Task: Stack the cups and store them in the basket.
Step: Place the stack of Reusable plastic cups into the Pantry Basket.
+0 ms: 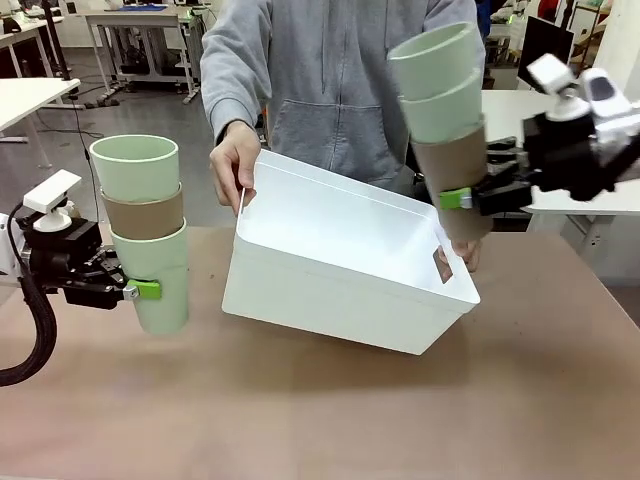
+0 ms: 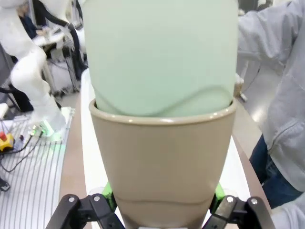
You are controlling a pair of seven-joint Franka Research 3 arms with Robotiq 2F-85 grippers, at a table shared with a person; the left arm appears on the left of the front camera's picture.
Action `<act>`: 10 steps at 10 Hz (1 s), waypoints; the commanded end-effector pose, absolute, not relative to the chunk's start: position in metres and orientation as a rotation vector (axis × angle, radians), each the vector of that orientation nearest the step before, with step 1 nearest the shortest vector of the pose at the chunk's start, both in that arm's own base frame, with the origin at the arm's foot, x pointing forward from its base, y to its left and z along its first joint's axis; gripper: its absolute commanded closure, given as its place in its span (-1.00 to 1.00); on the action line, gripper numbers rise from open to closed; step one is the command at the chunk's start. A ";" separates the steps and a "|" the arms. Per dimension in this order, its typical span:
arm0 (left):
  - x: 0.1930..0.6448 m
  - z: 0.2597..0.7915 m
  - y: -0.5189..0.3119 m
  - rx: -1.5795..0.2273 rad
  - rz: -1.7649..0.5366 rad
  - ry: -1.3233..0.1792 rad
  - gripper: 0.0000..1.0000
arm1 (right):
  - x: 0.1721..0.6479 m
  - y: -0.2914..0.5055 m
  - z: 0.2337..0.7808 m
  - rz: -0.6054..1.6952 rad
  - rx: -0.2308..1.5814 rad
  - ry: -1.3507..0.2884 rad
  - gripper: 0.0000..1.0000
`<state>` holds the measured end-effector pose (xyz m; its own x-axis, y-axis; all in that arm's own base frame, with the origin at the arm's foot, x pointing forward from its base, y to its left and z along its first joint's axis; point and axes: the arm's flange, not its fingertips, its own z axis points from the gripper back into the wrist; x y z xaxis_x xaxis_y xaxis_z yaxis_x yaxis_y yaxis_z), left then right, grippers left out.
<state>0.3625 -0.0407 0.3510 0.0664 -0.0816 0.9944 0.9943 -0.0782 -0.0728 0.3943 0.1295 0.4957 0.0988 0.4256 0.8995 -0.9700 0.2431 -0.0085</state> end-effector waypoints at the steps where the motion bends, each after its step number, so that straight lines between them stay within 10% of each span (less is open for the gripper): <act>1: 0.362 0.354 -0.039 -1.241 -1.258 -1.077 -0.74 | 0.421 0.166 0.496 1.187 0.645 -0.846 -0.68; 10: 0.362 0.354 -0.039 -1.241 -1.258 -1.077 -0.74 | 0.443 0.260 0.407 1.279 0.377 -0.634 -0.68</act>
